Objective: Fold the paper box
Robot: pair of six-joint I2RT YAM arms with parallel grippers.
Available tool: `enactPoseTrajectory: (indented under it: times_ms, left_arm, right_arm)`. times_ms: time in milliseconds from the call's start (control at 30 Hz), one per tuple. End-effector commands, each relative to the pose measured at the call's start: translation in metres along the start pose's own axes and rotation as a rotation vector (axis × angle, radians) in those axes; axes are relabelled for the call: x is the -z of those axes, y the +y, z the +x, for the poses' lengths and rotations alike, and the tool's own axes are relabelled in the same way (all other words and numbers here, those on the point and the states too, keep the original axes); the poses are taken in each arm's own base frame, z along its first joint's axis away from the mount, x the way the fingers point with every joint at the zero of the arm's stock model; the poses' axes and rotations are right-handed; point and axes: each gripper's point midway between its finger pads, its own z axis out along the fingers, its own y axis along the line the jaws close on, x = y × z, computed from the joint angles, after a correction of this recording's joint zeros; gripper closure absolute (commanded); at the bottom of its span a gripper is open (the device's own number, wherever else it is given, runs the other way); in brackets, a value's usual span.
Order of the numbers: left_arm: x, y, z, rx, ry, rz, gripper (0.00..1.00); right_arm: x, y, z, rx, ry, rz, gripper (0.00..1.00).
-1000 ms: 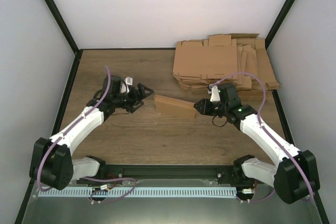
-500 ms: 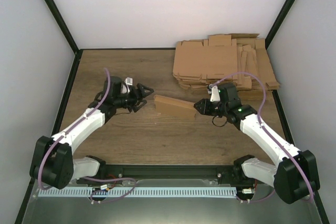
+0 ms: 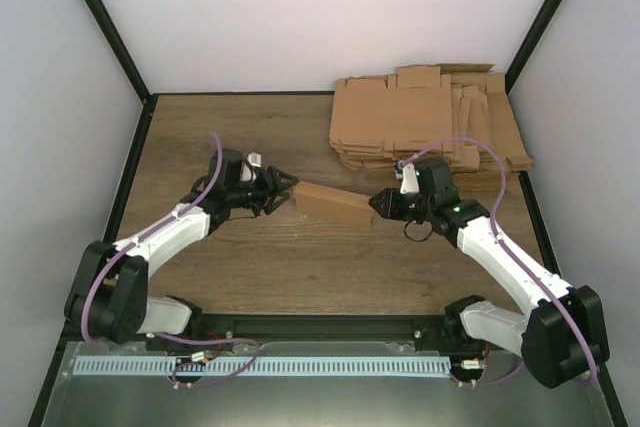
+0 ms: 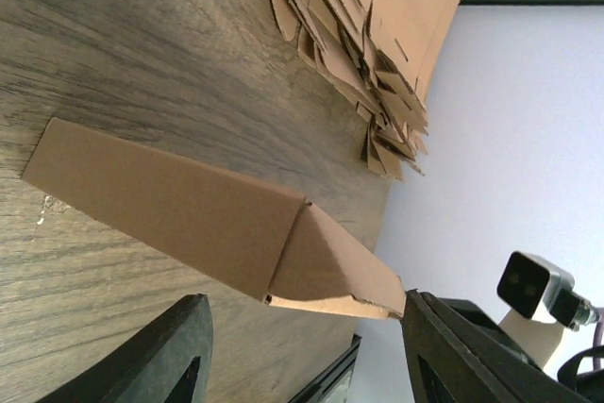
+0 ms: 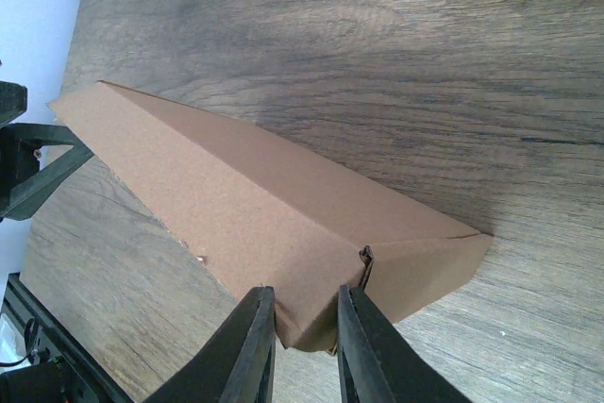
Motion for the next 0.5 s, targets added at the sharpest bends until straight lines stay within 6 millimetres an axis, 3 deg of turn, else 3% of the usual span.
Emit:
enactPoseTrajectory:
  times_ms: [0,267,467]
  left_arm:
    - [-0.006,0.001,-0.003,-0.002,-0.008,0.015,0.43]
    - [-0.014,0.014,-0.004,0.024,-0.010,0.004,0.57]
    - [-0.017,0.019,-0.002,0.027,-0.006,-0.005,0.73]
  right_arm:
    - [-0.006,-0.023,0.038,-0.046,0.143,0.093,0.80]
    - [-0.008,-0.025,0.040,-0.049,0.148,0.096,0.80]
    - [-0.007,-0.025,0.039,-0.047,0.147,0.099,0.80]
